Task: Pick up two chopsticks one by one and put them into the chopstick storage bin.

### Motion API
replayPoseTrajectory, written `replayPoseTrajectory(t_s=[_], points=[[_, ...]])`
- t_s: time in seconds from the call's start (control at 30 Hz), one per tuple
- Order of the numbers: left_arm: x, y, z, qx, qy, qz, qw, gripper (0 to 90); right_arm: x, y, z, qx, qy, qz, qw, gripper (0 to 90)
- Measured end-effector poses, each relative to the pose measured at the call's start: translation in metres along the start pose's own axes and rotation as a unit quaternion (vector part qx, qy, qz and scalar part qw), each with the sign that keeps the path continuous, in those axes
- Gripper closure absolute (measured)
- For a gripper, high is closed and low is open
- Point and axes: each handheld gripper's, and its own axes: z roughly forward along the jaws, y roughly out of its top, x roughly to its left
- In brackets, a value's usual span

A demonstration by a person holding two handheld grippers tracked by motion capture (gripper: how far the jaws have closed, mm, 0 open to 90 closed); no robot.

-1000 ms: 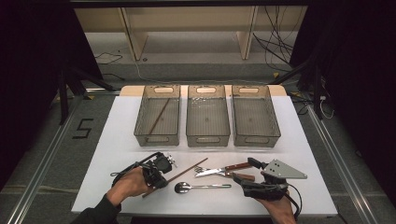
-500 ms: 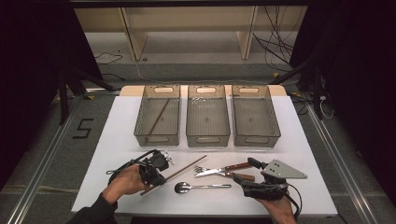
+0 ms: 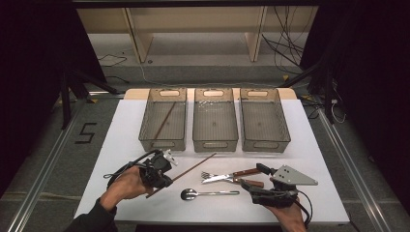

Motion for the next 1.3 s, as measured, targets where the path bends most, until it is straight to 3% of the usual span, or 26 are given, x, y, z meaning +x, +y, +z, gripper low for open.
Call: replayPoseTrajectory(t_s=[0.23, 0.37, 0.67, 0.97, 1.3], points=[[0.001, 0.002, -0.008, -0.030, -0.002, -0.002, 0.9995, 84.0, 0.000, 0.000, 0.000, 0.000, 0.001, 0.001, 1.0000, 22.2], [0.003, 0.004, -0.015, -0.056, 0.006, -0.009, 0.9984, 84.0, 0.000, 0.000, 0.001, 0.001, 0.000, 0.002, 1.0000, 22.2], [0.007, 0.008, -0.025, -0.088, 0.009, -0.015, 0.9960, 84.0, 0.000, -0.001, 0.001, 0.001, 0.000, 0.002, 1.0000, 22.2], [0.016, 0.012, -0.038, -0.125, 0.020, -0.032, 0.9914, 84.0, 0.000, -0.001, 0.001, 0.002, 0.000, 0.003, 1.0000, 22.2], [0.036, 0.014, -0.050, -0.159, 0.039, -0.057, 0.9848, 84.0, -0.001, -0.001, 0.001, 0.002, -0.001, 0.004, 1.0000, 22.2]])
